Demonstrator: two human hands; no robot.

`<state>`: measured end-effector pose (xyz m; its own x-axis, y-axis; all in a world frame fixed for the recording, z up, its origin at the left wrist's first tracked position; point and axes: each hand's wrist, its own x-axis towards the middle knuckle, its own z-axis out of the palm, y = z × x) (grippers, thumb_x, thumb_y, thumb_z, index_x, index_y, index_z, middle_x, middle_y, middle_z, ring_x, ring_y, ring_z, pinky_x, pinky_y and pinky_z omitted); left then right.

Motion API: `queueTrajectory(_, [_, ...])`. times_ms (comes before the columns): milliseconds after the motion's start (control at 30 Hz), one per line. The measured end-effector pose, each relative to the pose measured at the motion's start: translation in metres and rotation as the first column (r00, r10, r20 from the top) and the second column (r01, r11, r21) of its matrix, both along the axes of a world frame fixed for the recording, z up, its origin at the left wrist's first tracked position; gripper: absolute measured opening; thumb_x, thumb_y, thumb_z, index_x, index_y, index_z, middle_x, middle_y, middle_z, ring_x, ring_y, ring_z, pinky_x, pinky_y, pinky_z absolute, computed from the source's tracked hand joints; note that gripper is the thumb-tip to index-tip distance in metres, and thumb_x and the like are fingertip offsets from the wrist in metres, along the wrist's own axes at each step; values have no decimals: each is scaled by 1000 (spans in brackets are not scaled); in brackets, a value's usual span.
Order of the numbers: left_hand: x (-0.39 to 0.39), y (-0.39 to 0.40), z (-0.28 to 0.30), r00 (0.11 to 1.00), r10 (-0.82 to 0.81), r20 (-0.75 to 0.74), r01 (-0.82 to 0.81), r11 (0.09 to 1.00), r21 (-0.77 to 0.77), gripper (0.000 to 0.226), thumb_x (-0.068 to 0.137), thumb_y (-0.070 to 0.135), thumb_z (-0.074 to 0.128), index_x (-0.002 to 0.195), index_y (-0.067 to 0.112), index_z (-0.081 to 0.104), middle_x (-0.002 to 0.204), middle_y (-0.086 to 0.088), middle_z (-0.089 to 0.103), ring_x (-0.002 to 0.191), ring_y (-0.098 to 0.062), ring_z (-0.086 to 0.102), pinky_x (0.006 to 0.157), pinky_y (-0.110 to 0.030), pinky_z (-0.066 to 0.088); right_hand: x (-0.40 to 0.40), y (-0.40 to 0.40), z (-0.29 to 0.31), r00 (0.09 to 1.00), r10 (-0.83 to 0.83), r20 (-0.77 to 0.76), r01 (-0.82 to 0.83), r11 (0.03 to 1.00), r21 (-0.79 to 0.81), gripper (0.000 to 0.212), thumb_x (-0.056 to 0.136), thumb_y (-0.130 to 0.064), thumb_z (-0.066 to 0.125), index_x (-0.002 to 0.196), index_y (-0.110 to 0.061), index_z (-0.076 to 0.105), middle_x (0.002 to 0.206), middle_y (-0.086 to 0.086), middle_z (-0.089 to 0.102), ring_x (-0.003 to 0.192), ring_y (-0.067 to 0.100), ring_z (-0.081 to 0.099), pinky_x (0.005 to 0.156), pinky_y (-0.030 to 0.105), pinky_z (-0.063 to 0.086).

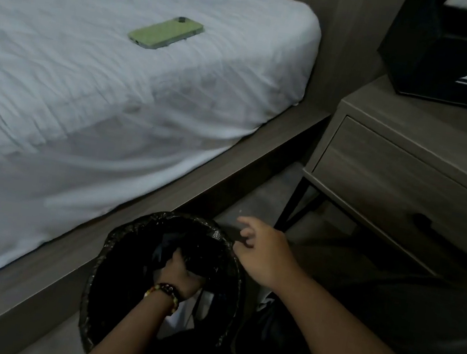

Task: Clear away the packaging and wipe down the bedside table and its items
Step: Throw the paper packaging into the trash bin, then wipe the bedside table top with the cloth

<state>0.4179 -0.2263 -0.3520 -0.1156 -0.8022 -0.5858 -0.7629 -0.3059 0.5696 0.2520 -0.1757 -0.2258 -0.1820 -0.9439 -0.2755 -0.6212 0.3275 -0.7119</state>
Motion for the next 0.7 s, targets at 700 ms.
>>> queueTrajectory(700, [-228, 64, 298, 522, -518, -678, -79, 762, -643, 52, 84, 18, 69, 125, 39, 46, 131, 16, 53, 124, 1, 47, 108, -33, 39, -135, 155, 175, 878, -435, 201, 450, 602, -660, 41, 86, -11, 65, 112, -43, 61, 115, -24, 59, 111, -11, 54, 88, 16, 51])
